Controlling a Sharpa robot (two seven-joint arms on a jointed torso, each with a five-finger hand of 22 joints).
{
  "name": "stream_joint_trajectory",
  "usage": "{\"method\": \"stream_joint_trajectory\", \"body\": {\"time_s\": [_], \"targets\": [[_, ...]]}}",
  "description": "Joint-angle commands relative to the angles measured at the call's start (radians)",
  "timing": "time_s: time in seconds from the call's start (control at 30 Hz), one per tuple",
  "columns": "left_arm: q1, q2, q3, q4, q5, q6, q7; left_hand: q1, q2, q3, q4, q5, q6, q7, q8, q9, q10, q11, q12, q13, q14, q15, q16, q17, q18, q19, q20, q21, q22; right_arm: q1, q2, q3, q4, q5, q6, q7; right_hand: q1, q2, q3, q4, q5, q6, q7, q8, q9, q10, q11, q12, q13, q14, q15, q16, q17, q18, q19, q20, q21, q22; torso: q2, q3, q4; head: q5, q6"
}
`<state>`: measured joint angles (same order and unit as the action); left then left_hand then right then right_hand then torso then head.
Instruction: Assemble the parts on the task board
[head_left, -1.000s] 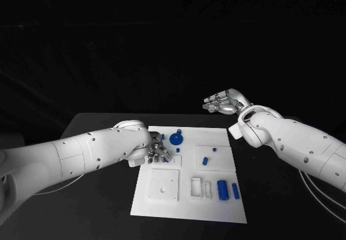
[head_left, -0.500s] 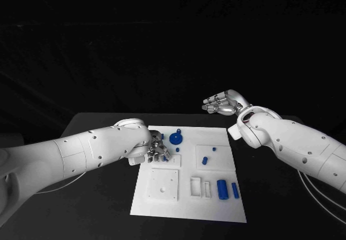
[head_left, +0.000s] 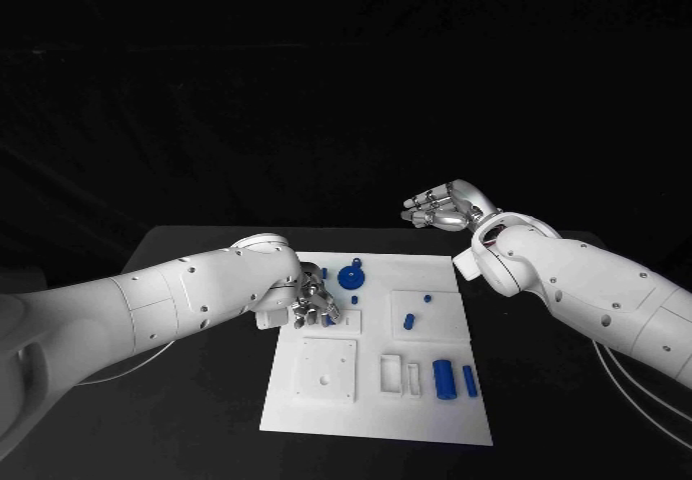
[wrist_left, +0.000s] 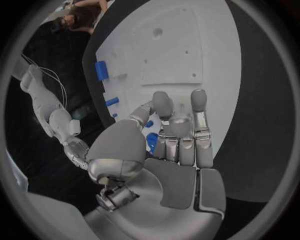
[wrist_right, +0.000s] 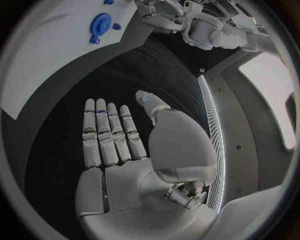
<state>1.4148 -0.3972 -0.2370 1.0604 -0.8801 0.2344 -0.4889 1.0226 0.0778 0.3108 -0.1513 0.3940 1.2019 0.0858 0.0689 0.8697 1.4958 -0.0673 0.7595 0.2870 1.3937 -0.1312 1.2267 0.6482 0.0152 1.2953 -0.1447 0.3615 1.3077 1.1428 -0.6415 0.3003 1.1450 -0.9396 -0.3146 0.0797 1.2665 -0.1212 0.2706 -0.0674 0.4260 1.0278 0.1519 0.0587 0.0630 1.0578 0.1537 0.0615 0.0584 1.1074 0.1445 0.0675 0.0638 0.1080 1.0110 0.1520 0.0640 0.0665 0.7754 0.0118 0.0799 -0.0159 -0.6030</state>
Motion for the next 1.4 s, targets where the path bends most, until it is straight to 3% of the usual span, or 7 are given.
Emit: {"method": "stream_joint_trajectory", "body": {"time_s": [0.03,0.57,0.9,1.4], "targets": [[-0.003,0.004,-0.002,-0.010,0.021,0.061,-0.014,0.025,0.017,0.005,-0.009,0.004,0.221,-0.158,0.004,0.329,0.018,-0.037,0.005,0.000,0.001,-0.008,0.004,0.001,-0.011,0.002,0.000,-0.005,0.019,-0.001,0.003,0.001,-0.002,-0.003,0.016,0.004,0.005,0.000,-0.005,-0.003,0.002,-0.006,-0.003,0.003,-0.001,-0.007,-0.001,-0.003,-0.001,-0.007,0.002,-0.004,-0.001,0.016,-0.005,0.001,0.005,-0.001,0.000,0.0000,-0.0002,-0.001,0.001],[0.003,0.006,0.000,-0.027,0.037,0.066,-0.007,0.025,0.020,0.004,-0.011,0.004,0.219,-0.158,0.004,0.332,0.018,-0.038,0.006,0.000,0.001,-0.009,0.004,0.001,-0.011,0.001,0.000,-0.003,0.019,-0.006,0.008,0.001,-0.006,-0.003,0.019,0.005,0.007,0.002,-0.007,-0.002,0.002,-0.007,-0.002,0.003,-0.001,-0.010,0.000,-0.003,-0.001,-0.013,0.003,-0.004,-0.001,0.016,-0.012,0.003,0.005,-0.001,0.000,-0.0002,0.0004,-0.003,-0.003],[0.012,0.020,0.007,-0.060,0.058,0.157,-0.016,0.026,0.025,0.001,-0.009,-0.017,0.213,-0.156,0.002,0.332,0.018,-0.036,-0.001,-0.004,-0.006,-0.007,-0.004,-0.013,-0.010,-0.003,0.002,-0.005,0.019,-0.008,0.012,0.001,-0.009,-0.003,0.022,0.005,0.006,0.003,-0.007,-0.001,0.003,-0.007,-0.002,0.003,-0.002,-0.010,0.000,-0.003,-0.001,-0.013,0.004,-0.004,-0.001,0.016,-0.012,0.003,0.005,-0.001,0.000,0.0004,0.0004,-0.002,-0.003],[0.014,0.052,0.007,-0.107,0.063,0.199,-0.019,0.029,0.025,-0.002,-0.011,-0.021,0.213,-0.155,0.003,0.332,0.018,-0.036,0.000,-0.004,-0.007,-0.007,-0.003,-0.014,-0.010,-0.004,0.002,-0.005,0.019,-0.009,0.016,0.001,-0.011,-0.003,0.024,0.005,0.005,0.003,-0.008,0.000,0.004,-0.007,-0.002,0.003,-0.002,-0.011,0.000,-0.003,-0.001,-0.015,0.004,-0.005,-0.002,0.016,-0.013,0.004,0.005,-0.001,-0.001,-0.0007,0.0011,-0.004,-0.004]]}}
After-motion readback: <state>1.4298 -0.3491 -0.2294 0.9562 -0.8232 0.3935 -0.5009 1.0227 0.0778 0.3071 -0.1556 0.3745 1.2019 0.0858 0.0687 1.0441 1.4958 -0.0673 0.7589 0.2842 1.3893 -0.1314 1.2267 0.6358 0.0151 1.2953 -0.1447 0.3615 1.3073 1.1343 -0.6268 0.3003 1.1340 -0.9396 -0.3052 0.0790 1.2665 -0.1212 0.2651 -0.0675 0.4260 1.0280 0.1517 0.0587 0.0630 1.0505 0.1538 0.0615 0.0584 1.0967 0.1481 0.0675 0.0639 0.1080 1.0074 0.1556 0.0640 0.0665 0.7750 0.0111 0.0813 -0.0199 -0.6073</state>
